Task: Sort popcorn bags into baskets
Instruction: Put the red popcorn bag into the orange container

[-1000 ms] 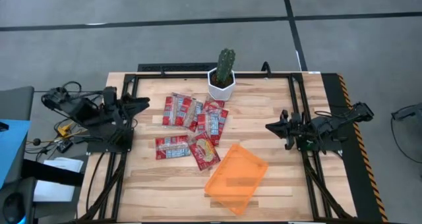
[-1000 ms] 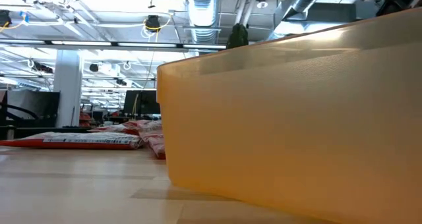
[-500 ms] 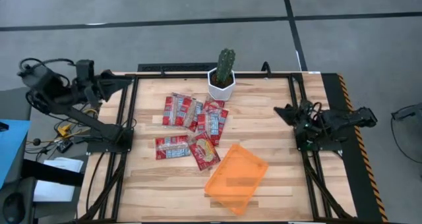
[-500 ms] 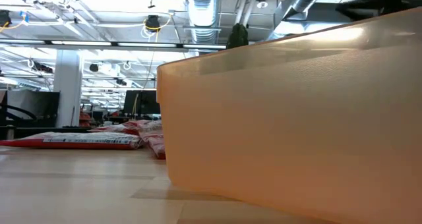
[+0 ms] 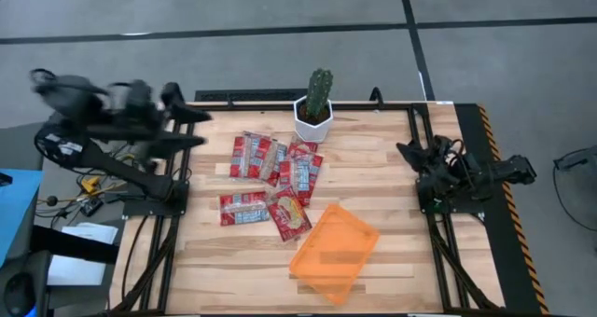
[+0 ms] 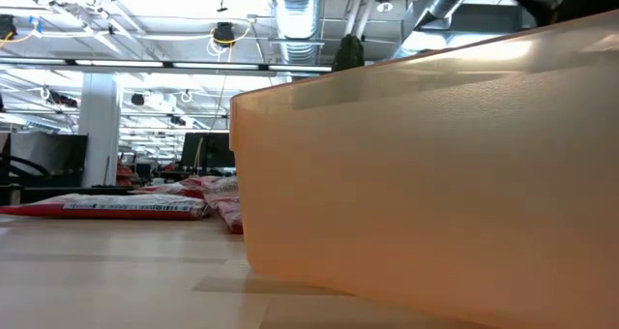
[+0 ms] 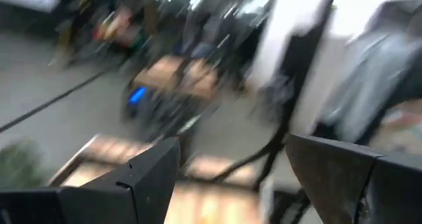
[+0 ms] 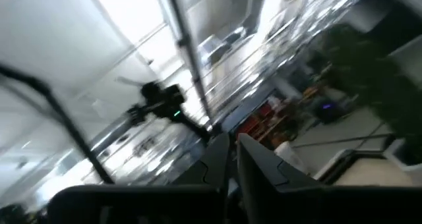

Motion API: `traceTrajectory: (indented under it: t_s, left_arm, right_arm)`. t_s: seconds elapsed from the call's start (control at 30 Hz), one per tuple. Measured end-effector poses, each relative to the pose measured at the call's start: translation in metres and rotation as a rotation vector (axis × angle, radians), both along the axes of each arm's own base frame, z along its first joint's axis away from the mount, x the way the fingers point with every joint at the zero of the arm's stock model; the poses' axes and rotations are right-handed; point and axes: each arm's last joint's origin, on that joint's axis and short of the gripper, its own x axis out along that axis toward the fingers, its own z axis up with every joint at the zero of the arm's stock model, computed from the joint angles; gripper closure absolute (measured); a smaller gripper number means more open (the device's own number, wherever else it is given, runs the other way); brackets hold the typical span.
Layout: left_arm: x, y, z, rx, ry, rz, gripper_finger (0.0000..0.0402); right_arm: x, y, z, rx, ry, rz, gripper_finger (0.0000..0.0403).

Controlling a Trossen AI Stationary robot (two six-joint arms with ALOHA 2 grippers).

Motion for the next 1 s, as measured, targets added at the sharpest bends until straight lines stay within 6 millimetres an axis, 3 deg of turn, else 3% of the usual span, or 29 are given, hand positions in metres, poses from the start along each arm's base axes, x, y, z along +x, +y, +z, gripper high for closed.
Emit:
traceTrajectory:
  t_s: [0.17,0.3,0.5,0.63,0.73,0.83,1.0]
  left_arm:
    - [0.034,0.027,-0.048,-0.009,0.338,0.193,0.0131]
    - [0.044,0.061,-0.093,-0.112,0.499,0.317,0.0131]
    - [0.051,0.110,-0.204,-0.452,0.639,0.367,0.0131]
    - [0.048,0.126,-0.281,-0.636,0.604,0.372,0.0131]
    - [0.043,0.132,-0.324,-0.710,0.559,0.437,0.0131]
    - [0.040,0.133,-0.351,-0.772,0.570,0.488,0.0131]
    - [0.052,0.135,-0.360,-0.762,0.545,0.462,0.0131]
  right_arm:
    - [0.007,0.003,0.031,-0.053,0.218,0.030,0.0295]
    - [0.022,0.005,0.051,-0.079,0.519,-0.003,0.0238]
    - [0.048,0.005,0.056,-0.005,0.828,-0.044,0.0164]
    - [0.057,0.004,0.045,0.076,0.936,-0.066,0.0149]
    - [0.059,0.003,0.036,0.118,1.014,-0.087,0.0149]
    - [0.060,0.002,0.033,0.136,1.041,-0.105,0.0149]
    - [0.060,-0.003,0.033,0.146,1.043,-0.135,0.0149]
